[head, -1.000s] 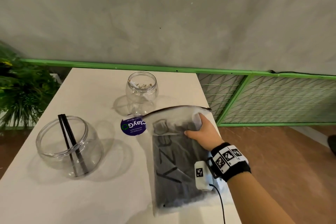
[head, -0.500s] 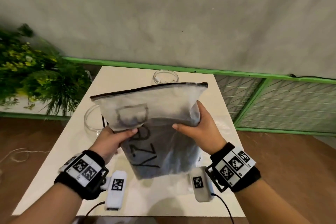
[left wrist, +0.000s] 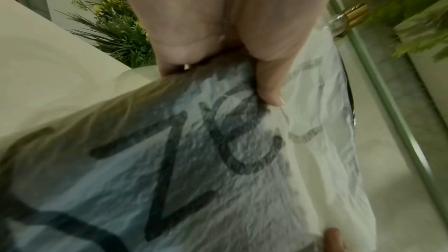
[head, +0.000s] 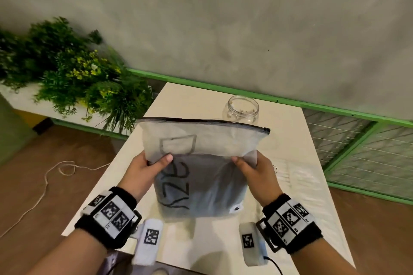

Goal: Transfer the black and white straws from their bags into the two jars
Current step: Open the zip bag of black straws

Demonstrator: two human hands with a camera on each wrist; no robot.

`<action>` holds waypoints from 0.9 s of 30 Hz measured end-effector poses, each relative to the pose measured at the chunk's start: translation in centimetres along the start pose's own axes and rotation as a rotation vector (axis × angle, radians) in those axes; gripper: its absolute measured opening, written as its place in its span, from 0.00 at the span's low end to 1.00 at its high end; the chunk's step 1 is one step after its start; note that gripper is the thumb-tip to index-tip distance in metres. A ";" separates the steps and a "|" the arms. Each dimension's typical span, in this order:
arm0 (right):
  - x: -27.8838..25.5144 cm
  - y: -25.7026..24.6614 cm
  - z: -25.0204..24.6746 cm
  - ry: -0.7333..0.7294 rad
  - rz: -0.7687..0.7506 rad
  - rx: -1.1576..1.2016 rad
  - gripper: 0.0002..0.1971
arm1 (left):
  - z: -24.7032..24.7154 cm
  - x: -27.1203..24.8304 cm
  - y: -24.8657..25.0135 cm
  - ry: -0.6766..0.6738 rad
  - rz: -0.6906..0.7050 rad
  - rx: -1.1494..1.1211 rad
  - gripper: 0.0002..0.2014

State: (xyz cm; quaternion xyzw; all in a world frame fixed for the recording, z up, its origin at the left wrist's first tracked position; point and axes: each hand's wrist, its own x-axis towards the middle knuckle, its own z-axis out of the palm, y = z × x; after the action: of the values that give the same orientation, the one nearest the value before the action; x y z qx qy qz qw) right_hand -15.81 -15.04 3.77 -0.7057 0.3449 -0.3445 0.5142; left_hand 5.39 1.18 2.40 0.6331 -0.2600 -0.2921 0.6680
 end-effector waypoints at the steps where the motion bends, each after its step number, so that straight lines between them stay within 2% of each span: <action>1: 0.2 -0.4 0.1 0.012 -0.004 0.021 0.09 | -0.2 0.0 0.5 0.004 0.011 -0.031 0.14; 3: 0.3 -1.0 0.2 -0.008 0.024 0.086 0.12 | -0.7 -0.1 1.3 0.012 0.022 -0.062 0.14; 6: 0.4 -1.9 0.2 -0.011 0.052 0.202 0.23 | -1.6 0.0 2.0 0.094 0.031 -0.030 0.09; 9: 0.4 -3.8 -0.2 0.054 -0.008 0.272 0.31 | -2.0 -0.8 3.2 0.144 0.054 -0.026 0.15; 11: 0.3 -4.7 -0.4 0.070 -0.047 0.334 0.25 | -2.0 -1.1 4.2 0.162 0.109 -0.062 0.19; 13: 0.2 -5.7 -0.7 0.095 -0.095 0.407 0.12 | -1.9 -1.3 5.4 0.161 0.173 -0.098 0.26; 14: 0.1 -5.9 -0.9 0.104 -0.125 0.426 0.10 | -1.9 -1.3 5.9 0.162 0.209 -0.103 0.23; 17: 0.2 -5.8 -1.0 0.101 -0.155 0.401 0.09 | -2.1 -1.3 6.7 0.146 0.196 -0.097 0.05; 22: 0.6 -4.7 -1.3 0.120 -0.067 0.419 0.04 | -2.5 -1.5 6.4 0.197 0.108 -0.062 0.06; 27: 0.8 -5.5 -1.9 0.143 -0.055 0.437 0.08 | -2.9 -1.4 7.0 0.223 0.120 -0.027 0.07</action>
State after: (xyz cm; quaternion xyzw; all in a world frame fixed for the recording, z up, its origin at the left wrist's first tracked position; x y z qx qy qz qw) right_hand -16.26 -15.32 9.64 -0.5606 0.2781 -0.4738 0.6195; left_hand 6.96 4.42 9.23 0.6361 -0.2177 -0.1827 0.7174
